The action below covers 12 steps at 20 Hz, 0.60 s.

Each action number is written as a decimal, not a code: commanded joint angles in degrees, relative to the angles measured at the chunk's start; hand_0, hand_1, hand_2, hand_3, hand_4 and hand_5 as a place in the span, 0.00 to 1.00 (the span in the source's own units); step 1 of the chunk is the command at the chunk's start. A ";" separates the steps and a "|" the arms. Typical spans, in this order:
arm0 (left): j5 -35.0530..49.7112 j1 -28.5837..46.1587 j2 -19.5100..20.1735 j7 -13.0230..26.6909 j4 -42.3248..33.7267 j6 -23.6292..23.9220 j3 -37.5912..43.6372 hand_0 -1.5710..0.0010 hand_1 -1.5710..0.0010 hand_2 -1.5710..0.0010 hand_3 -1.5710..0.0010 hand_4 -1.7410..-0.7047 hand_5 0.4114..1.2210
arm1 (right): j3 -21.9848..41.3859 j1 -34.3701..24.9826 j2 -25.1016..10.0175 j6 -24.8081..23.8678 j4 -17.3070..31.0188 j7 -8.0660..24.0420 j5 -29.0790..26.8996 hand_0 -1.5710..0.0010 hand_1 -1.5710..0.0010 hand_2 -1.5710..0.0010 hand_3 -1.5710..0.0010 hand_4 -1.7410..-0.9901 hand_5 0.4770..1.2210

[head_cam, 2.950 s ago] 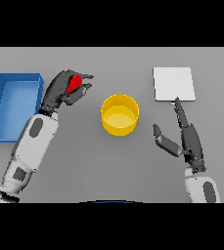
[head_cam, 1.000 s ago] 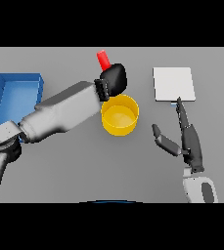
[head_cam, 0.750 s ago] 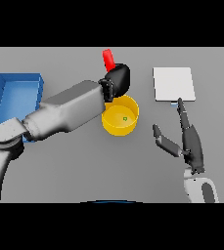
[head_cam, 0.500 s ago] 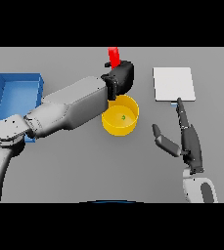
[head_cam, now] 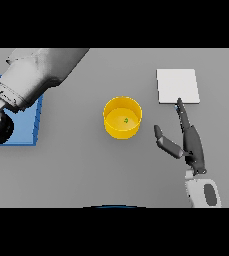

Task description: Pick up the red beaker and tilt it to pour out 1 green nut into yellow bowl. Pick up the yellow bowl and place it on the metallic measuring scale.

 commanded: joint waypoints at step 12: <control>43.05 7.35 14.20 9.32 19.55 8.91 34.78 0.00 0.00 0.00 0.04 0.00 1.00 | -0.03 -1.10 0.04 1.25 0.40 -1.36 -1.90 1.00 1.00 1.00 1.00 0.86 0.21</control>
